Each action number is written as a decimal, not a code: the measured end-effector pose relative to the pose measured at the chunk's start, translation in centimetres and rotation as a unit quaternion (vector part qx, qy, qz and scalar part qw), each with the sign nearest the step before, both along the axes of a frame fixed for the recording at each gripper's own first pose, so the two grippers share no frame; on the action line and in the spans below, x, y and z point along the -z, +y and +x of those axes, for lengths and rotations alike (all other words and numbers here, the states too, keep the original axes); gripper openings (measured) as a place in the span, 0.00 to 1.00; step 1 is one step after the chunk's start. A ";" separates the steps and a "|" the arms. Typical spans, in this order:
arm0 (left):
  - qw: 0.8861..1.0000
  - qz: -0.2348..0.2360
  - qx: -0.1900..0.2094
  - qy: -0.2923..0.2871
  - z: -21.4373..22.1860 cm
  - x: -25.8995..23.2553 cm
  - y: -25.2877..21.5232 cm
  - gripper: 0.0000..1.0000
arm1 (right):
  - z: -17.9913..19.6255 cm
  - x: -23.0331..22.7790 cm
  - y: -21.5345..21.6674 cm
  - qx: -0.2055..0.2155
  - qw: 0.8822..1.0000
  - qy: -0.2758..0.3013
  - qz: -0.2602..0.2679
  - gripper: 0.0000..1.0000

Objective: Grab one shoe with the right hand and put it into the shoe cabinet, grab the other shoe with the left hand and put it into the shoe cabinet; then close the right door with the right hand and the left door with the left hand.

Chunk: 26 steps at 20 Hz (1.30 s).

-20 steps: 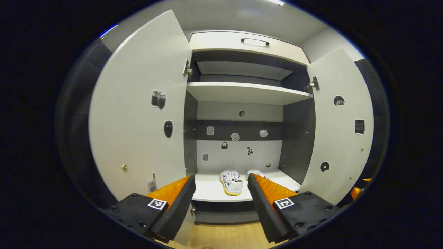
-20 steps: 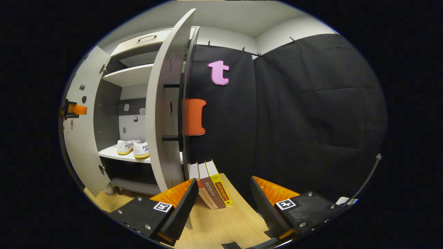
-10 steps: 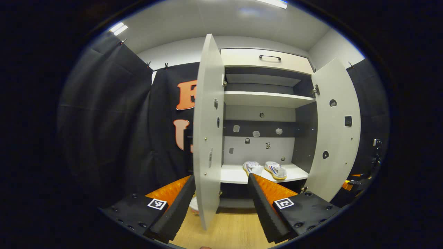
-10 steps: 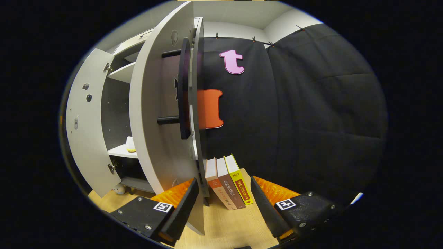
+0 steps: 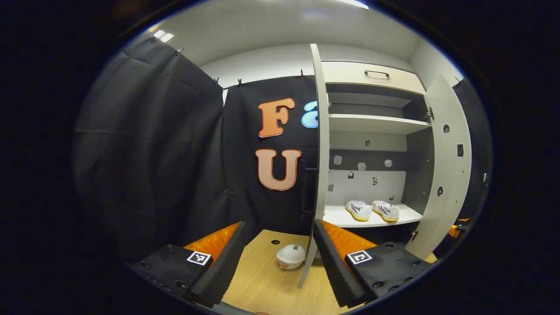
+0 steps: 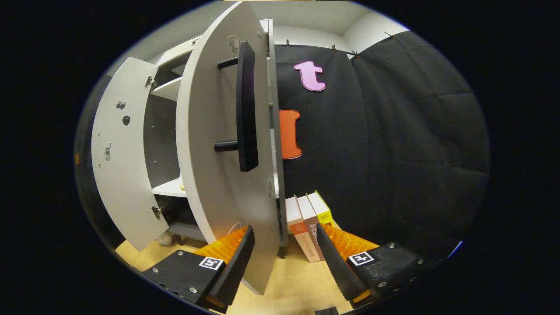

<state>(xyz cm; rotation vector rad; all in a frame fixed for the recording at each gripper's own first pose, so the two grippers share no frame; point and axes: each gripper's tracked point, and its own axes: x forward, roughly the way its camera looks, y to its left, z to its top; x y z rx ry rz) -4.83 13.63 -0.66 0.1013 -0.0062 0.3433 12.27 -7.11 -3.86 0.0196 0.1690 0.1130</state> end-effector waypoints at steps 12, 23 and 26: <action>1.000 0.000 0.024 0.000 3.4 0.9 9.3 0.99 | 7.7 1.6 15.6 -0.015 1.000 -0.010 0.009 0.91; 0.998 -0.023 0.044 0.043 6.6 7.1 13.1 0.99 | 10.2 1.2 16.9 0.026 0.999 -0.025 -0.033 0.89; 0.996 -0.033 0.060 0.053 7.5 8.7 12.4 0.95 | 10.9 1.0 17.0 0.035 0.997 -0.031 -0.057 0.89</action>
